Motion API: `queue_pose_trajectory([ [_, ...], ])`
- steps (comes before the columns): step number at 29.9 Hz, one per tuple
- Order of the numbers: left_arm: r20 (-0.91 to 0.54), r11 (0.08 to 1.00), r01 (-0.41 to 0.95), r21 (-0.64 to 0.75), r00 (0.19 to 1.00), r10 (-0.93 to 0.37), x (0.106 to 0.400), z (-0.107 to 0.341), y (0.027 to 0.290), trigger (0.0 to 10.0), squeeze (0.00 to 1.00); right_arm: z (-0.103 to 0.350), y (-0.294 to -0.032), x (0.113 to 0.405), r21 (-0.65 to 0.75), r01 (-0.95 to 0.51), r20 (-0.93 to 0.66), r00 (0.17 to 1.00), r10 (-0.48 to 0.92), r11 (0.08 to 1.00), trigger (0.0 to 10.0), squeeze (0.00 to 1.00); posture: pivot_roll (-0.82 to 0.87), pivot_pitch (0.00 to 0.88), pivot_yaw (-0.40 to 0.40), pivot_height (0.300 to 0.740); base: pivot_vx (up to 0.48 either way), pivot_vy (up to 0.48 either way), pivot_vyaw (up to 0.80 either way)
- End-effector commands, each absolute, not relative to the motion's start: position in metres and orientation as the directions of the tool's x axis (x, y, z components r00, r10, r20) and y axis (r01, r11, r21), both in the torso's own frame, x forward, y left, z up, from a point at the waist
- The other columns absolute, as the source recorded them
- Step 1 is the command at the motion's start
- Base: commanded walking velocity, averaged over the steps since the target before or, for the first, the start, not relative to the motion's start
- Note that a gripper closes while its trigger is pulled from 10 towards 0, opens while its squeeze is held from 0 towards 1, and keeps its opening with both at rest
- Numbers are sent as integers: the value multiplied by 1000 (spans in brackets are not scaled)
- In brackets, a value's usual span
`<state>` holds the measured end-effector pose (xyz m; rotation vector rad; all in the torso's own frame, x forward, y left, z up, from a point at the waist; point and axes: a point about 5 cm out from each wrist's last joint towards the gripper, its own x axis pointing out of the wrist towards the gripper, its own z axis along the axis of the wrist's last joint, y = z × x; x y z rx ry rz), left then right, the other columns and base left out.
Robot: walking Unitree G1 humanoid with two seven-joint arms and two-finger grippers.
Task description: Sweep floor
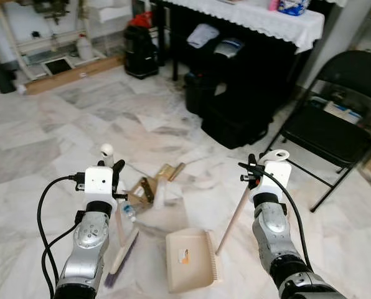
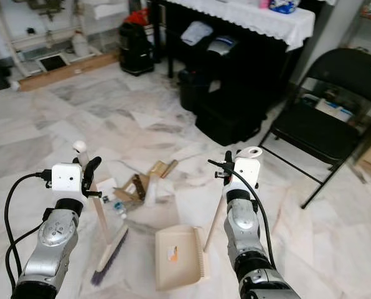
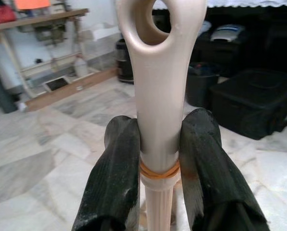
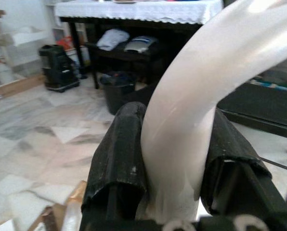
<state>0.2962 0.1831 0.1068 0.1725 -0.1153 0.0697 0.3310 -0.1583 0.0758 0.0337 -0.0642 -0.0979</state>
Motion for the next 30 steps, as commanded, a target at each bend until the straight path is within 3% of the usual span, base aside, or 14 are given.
queue_pose_trajectory([
  [1, 172, 983, -84, 163, 984, 56, 298, 118, 182, 10000, 0, 85, -159, 336, 41, 98, 96, 990, -102, 994, 10000, 0, 36, 26, -70, 740, 0, 0, -788],
  [4, 172, 983, -87, 163, 983, 59, 298, 118, 182, 10000, 0, 86, -159, 336, 38, 100, 99, 990, -103, 994, 10000, 0, 36, 26, -70, 740, 0, 0, -721],
  [15, 173, 983, -91, 161, 983, 63, 298, 118, 182, 10000, 0, 87, -158, 336, 28, 97, 106, 989, -99, 995, 10000, 0, 38, 19, -72, 740, 0, 0, 0],
  [21, 173, 983, -91, 160, 983, 62, 298, 117, 181, 10000, 0, 86, -159, 337, 43, 101, 99, 990, -105, 994, 10000, 0, 38, 16, -74, 740, 247, 0, 0],
  [30, 181, 982, -98, 159, 981, 69, 297, 119, 182, 10000, 0, 87, -157, 337, 49, 92, 98, 990, -97, 995, 10000, 0, 38, 15, -73, 740, 255, 0, -764],
])
